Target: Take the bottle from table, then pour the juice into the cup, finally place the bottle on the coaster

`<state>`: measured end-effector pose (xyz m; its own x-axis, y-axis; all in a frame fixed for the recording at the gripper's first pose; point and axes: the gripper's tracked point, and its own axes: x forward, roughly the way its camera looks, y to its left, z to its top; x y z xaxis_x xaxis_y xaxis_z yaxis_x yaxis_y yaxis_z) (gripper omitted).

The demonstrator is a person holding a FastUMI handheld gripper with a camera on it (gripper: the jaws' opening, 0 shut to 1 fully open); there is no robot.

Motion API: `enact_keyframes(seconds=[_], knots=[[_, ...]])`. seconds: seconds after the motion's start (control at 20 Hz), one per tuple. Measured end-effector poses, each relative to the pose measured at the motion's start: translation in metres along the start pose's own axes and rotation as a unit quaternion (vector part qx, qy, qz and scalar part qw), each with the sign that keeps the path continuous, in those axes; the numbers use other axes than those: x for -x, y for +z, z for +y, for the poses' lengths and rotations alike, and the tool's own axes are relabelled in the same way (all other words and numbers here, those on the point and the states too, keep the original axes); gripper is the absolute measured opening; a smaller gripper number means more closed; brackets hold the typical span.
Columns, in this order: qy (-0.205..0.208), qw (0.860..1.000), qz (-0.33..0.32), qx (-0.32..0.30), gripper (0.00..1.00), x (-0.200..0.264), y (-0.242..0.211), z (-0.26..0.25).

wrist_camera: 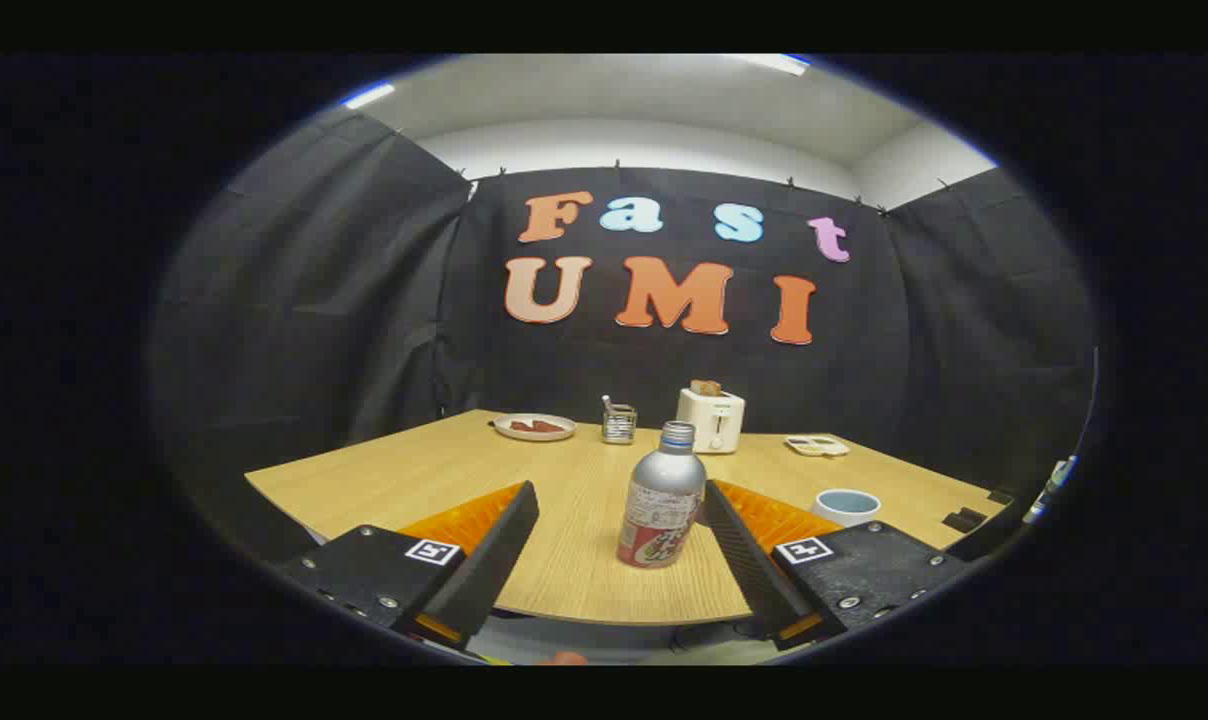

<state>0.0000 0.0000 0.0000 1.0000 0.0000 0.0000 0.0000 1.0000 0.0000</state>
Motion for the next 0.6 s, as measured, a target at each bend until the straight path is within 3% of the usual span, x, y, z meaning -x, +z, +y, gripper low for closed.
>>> enact_keyframes(seconds=[0.6], knots=[[-0.022, 1.000, 0.007, -0.002, 0.99, -0.0056, -0.0038, -0.0031]])
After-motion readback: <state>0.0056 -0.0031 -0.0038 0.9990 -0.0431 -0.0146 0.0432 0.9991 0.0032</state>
